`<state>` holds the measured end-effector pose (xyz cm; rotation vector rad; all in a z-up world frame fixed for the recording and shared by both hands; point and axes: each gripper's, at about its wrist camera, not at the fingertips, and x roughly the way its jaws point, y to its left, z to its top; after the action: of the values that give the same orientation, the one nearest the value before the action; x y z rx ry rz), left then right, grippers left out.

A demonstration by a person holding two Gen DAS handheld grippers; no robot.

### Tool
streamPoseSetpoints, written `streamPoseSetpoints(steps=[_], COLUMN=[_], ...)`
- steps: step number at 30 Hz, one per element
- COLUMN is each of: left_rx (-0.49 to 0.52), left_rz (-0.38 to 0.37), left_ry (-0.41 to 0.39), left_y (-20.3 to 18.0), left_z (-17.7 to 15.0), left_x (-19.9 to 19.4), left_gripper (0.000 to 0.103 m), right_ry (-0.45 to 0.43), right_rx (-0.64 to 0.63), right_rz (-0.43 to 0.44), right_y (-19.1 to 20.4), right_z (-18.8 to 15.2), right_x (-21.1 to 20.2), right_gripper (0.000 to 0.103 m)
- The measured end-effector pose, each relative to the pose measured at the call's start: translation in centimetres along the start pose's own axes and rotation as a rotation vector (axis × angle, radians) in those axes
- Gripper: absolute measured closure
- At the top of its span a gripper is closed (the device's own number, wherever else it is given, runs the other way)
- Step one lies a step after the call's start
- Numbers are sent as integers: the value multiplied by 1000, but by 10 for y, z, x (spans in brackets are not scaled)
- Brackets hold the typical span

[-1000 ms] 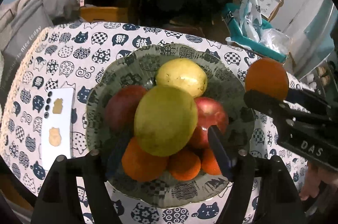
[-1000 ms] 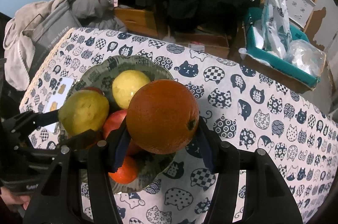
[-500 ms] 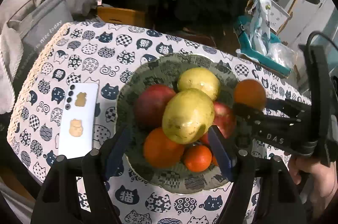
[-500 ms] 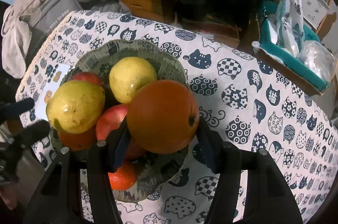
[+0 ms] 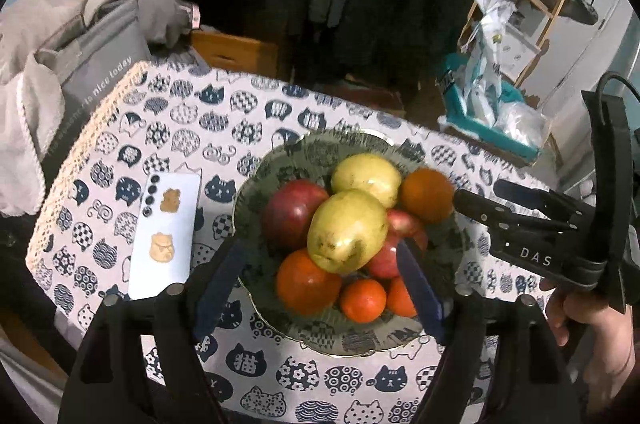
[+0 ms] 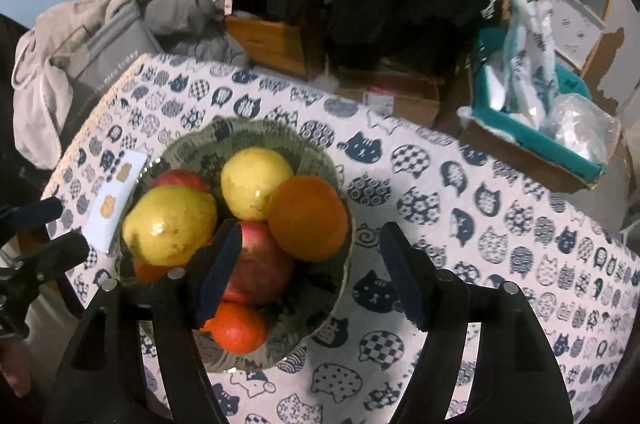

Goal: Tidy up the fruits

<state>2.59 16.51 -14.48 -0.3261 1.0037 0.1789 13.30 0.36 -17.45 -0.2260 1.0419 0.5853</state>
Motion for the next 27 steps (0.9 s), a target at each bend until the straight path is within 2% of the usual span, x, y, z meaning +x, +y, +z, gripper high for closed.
streamPoseSetpoints(steps=[4,8,14,27], left_rx=[14,30,61,117], left_rz=[-14,-17,-17,6], left_ry=[-49,-96,-169,-329], left_y=[-7,-14,-26,-53], left_z=[4,8,10,9], left_x=[-22,-43,-73,-135], left_gripper=[22,16,16,1], right_ry=[-65,-140,-236,-422], right_rx=[12,17,28,35], right_rz=[-37,-85,-125,-187], right_y=[-3,-5,-7,-7], right_z=[3,3,-2,-22], right_x=[-32,-68,-120,-211], right_gripper=[30,25,20,19])
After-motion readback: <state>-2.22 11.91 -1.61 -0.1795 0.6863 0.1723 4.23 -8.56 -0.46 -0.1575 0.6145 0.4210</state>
